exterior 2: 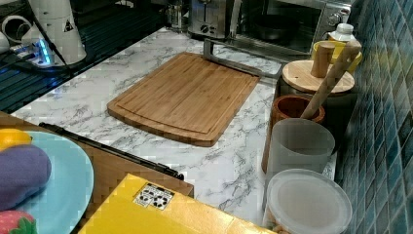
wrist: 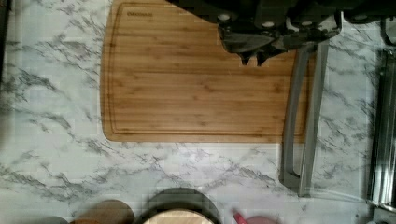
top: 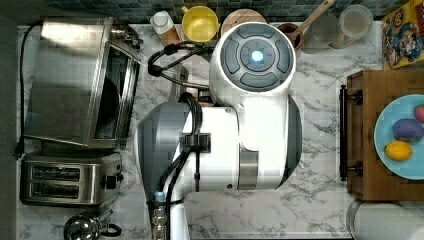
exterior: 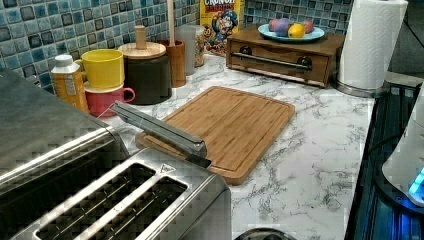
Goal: Close the oven.
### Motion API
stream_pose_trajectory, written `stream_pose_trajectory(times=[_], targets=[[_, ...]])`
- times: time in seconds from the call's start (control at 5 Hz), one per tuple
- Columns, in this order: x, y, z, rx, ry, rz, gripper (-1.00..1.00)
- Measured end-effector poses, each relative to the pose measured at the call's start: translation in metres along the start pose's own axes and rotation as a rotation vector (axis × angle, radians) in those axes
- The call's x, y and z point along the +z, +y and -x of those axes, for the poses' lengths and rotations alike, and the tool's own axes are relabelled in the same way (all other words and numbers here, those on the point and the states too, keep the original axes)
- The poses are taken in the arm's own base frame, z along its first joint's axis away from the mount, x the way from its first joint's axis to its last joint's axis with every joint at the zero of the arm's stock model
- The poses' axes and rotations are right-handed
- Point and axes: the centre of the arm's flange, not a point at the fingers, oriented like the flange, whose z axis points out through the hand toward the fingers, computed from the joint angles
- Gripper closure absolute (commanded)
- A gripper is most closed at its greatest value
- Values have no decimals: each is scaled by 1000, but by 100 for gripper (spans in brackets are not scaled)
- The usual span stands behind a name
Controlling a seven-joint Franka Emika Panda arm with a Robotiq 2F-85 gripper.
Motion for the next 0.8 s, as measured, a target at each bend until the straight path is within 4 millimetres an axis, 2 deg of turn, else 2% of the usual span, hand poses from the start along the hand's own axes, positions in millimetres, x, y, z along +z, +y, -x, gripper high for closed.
stream_pose_trajectory(times=[0.2, 0.4, 0.8], targets=[[25, -2, -1, 26, -8, -101, 100], [69, -4, 2, 54, -65, -163, 100], [174, 0, 15, 213, -215, -396, 100]])
